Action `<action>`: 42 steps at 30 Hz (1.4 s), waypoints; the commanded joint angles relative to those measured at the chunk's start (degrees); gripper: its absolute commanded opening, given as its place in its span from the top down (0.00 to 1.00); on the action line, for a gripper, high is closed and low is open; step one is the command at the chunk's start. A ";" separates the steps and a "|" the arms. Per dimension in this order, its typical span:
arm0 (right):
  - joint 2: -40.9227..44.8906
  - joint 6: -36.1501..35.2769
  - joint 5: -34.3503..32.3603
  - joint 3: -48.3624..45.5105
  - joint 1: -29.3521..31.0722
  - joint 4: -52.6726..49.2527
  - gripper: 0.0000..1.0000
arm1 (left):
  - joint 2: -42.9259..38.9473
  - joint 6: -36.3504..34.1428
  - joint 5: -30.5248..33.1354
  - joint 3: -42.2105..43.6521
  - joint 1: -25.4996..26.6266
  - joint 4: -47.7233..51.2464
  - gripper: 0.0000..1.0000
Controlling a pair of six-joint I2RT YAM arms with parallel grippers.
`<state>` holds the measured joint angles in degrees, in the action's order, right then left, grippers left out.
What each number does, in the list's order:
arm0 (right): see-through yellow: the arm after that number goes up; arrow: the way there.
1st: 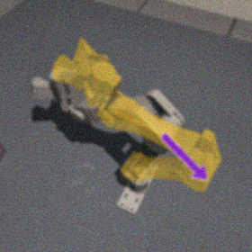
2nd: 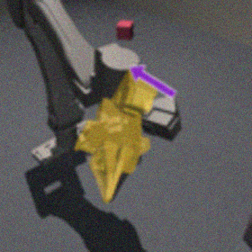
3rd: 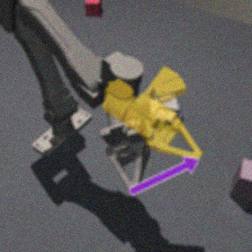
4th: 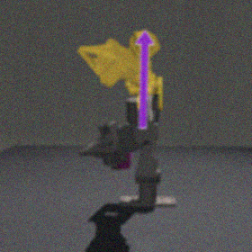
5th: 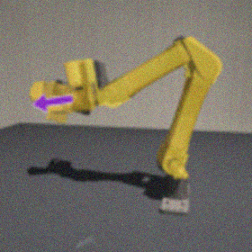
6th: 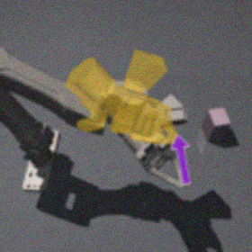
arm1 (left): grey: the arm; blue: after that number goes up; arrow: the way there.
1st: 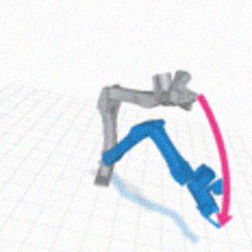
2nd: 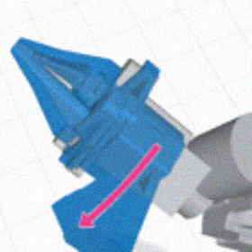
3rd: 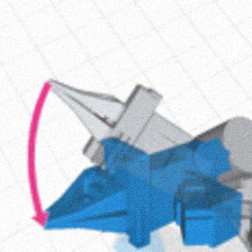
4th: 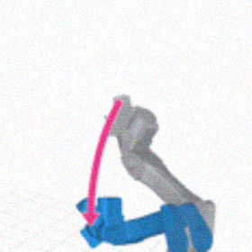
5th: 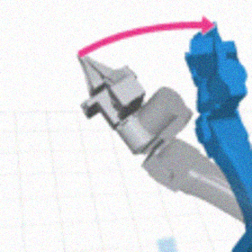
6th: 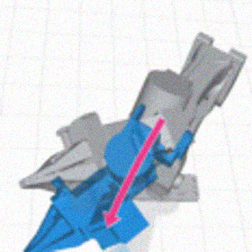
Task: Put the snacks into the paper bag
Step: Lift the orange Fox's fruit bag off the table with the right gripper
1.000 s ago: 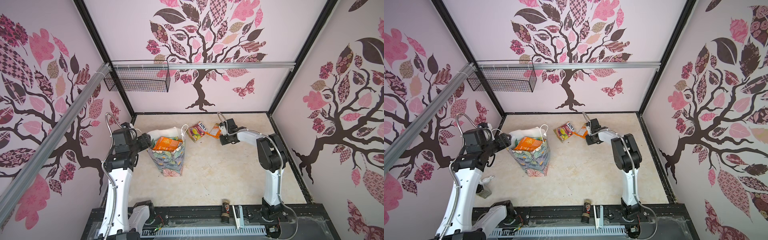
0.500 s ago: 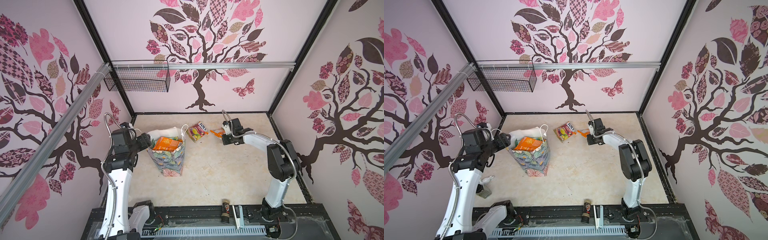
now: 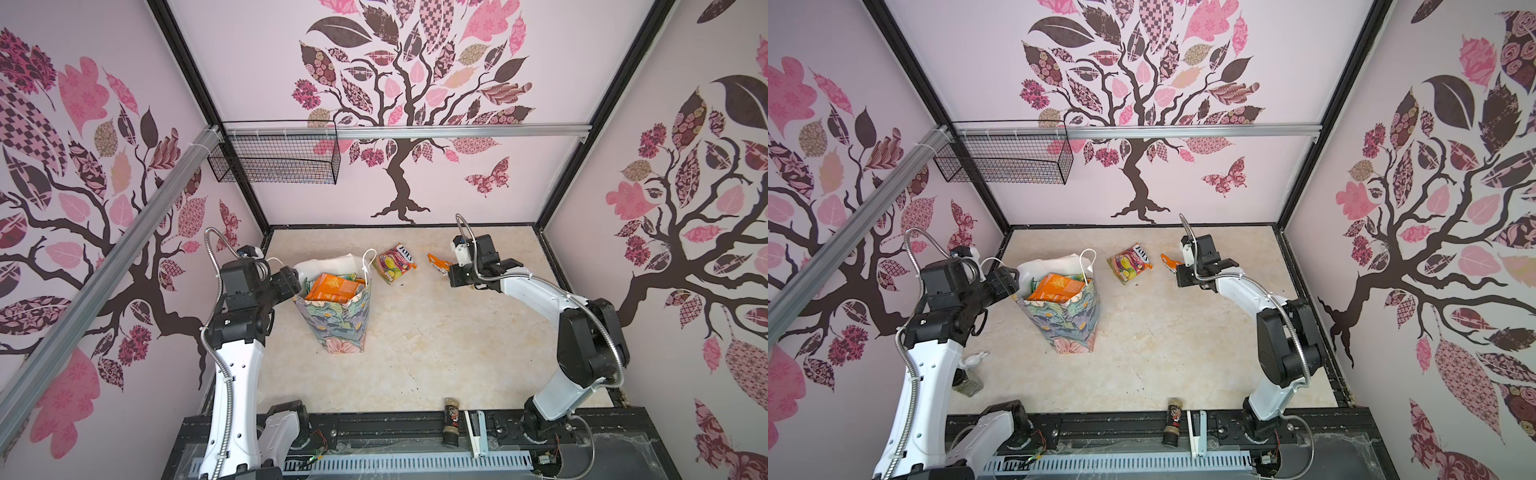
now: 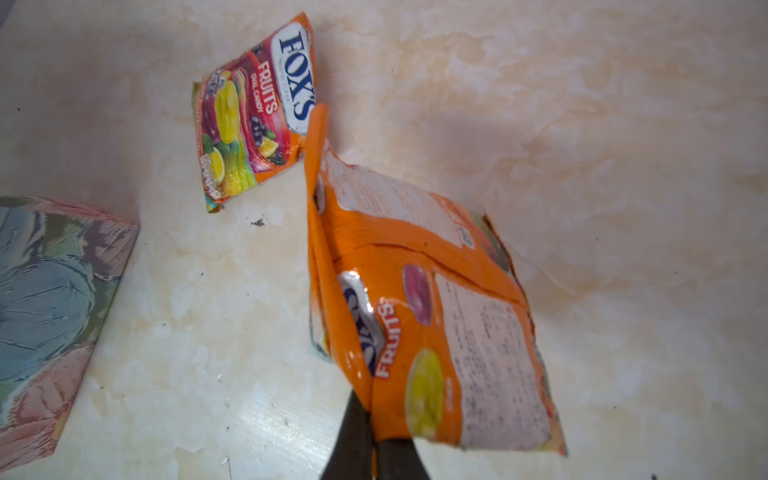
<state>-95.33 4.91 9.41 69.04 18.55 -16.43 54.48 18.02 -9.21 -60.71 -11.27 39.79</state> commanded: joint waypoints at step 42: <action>21.47 6.75 13.91 1.00 0.24 -0.06 1.00 | -0.88 -0.08 0.03 1.82 -0.44 -1.41 0.25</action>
<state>-77.84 11.05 20.99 67.11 18.59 -17.26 54.15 18.02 -9.28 -60.51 -11.38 39.48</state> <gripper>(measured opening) 0.046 0.751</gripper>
